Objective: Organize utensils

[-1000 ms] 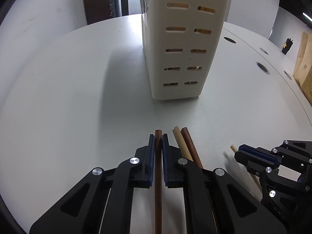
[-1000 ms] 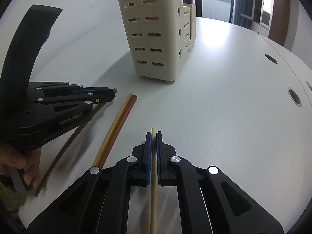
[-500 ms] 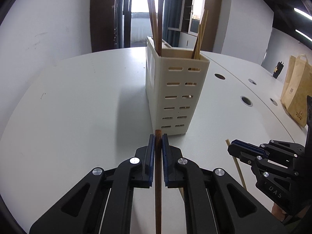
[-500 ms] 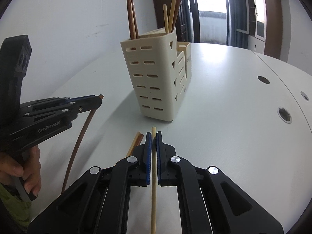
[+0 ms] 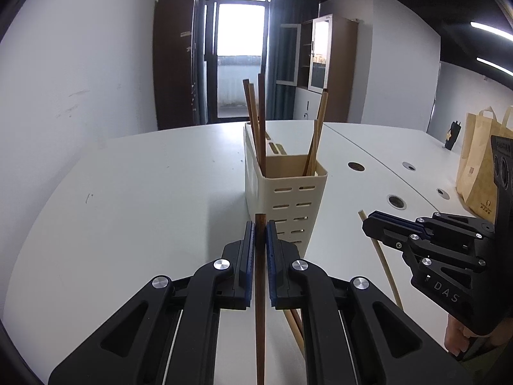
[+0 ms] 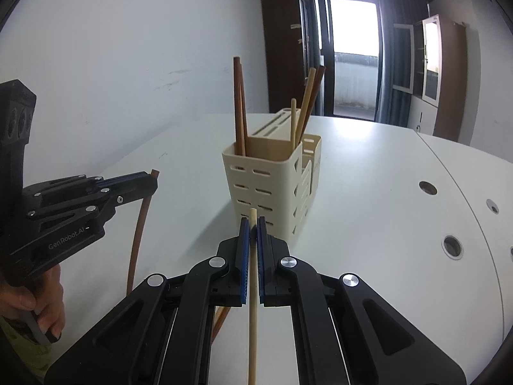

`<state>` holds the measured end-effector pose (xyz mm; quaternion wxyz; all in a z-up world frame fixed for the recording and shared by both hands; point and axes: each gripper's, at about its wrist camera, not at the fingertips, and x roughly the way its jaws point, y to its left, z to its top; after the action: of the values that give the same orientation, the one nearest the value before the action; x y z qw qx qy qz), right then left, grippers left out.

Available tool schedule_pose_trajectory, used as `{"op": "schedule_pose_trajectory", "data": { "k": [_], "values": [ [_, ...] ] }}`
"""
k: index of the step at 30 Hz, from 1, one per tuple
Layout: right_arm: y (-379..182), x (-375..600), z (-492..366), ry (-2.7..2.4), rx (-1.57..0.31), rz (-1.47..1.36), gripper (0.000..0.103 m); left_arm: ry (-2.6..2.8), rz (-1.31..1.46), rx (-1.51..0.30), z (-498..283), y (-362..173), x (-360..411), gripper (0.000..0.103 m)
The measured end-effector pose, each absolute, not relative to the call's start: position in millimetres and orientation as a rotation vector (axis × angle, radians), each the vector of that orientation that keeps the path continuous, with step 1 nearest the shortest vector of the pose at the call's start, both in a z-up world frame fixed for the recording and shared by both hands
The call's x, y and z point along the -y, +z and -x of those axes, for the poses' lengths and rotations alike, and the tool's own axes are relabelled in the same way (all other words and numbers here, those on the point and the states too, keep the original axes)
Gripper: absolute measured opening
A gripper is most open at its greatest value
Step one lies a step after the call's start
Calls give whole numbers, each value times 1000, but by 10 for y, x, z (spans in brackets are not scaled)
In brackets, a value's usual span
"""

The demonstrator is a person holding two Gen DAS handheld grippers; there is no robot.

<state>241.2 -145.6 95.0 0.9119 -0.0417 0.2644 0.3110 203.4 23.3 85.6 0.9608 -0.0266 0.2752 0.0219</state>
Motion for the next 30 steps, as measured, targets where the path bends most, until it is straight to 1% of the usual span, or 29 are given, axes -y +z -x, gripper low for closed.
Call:
{"op": "schedule_pose_trajectory", "data": {
  "k": [10, 20, 30],
  "values": [
    [1202, 1304, -2516, 666, -490, 81, 5, 39, 24, -482, -2131, 1153, -219, 6],
    [1447, 1228, -2659, 679, -402, 74, 5, -3, 28, -408, -2292, 1290, -289, 7],
    [1503, 1245, -2947, 703, -348, -1, 5, 6, 47, -289, -2410, 1500, -349, 7]
  ]
}}
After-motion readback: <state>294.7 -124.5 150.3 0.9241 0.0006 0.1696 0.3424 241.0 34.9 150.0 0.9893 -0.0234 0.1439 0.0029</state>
